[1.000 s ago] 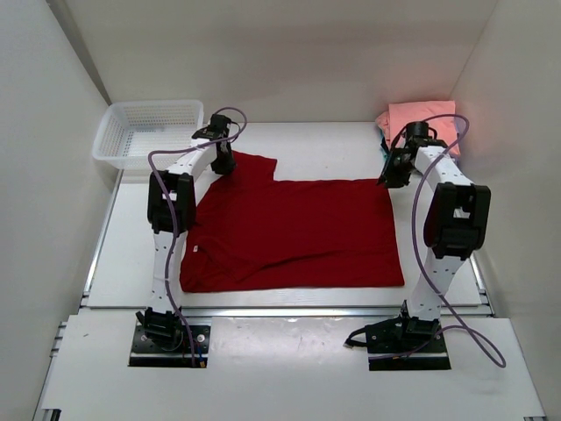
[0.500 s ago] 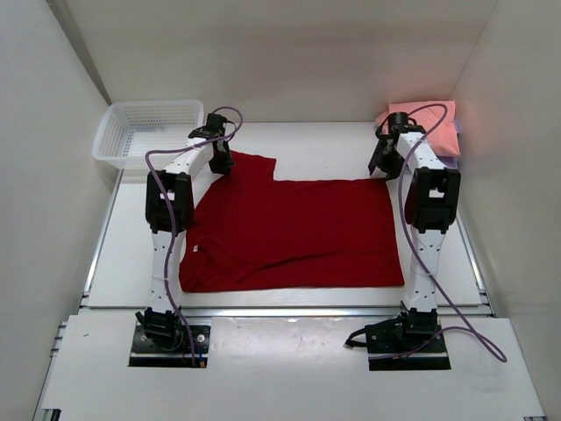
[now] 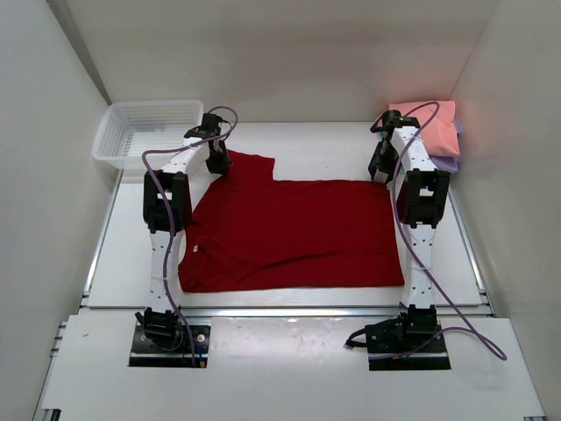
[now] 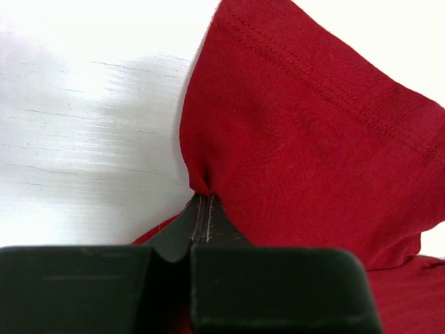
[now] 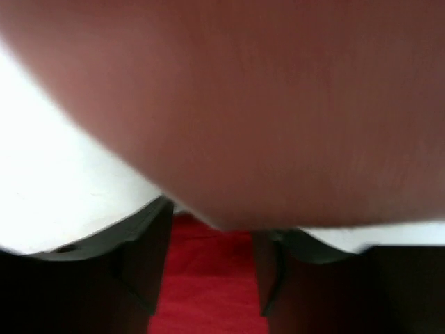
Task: Fold and stack the t-shirts
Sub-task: Grap the side of the flattened tshirt furthest away from the robot with both arms
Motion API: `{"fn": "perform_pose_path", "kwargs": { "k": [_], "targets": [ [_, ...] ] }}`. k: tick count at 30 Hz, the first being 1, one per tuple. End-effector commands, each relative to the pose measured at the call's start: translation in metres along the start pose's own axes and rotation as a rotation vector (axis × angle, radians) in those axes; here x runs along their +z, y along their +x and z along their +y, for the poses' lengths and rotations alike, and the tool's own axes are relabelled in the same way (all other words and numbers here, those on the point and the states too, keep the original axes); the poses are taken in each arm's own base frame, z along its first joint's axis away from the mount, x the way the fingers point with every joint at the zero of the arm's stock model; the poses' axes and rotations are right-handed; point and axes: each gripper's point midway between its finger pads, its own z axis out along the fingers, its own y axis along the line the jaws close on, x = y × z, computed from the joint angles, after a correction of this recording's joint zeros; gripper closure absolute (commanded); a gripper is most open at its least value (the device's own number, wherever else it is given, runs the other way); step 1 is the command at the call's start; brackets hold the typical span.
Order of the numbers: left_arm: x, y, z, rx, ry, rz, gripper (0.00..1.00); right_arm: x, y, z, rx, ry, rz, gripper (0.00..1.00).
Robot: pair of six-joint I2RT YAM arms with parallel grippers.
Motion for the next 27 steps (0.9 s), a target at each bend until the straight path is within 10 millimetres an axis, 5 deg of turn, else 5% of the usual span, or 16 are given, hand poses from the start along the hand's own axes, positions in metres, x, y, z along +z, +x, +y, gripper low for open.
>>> {"fn": "perform_pose_path", "kwargs": {
  "k": [1, 3, 5, 12, 16, 22, 27],
  "targets": [
    [-0.016, -0.005, 0.014, -0.02, -0.025, -0.005, 1.0, -0.002, 0.016, -0.01, -0.007, 0.05, 0.063, 0.58],
    [-0.02, -0.01, 0.011, -0.022, -0.018, -0.018, 1.0, -0.003, 0.018, -0.007, -0.021, 0.048, 0.063, 0.88],
    [-0.022, -0.012, 0.013, -0.026, -0.015, -0.021, 1.0, -0.005, 0.018, -0.007, -0.021, 0.044, 0.065, 1.0],
    [-0.039, -0.021, 0.011, -0.039, 0.007, -0.049, 1.0, -0.033, -0.013, -0.009, -0.032, 0.005, -0.043, 1.0],
    [-0.056, -0.022, 0.013, -0.054, 0.022, -0.056, 1.0, -0.064, -0.029, -0.017, -0.043, 0.007, -0.114, 1.0],
    [-0.076, -0.024, 0.009, -0.072, 0.055, -0.073, 1.0, -0.104, -0.025, -0.032, -0.078, 0.017, -0.143, 1.0],
    [-0.087, -0.018, 0.001, -0.074, 0.086, -0.069, 1.0, -0.116, -0.01, -0.044, -0.094, 0.016, -0.133, 1.0]
  ]
}}
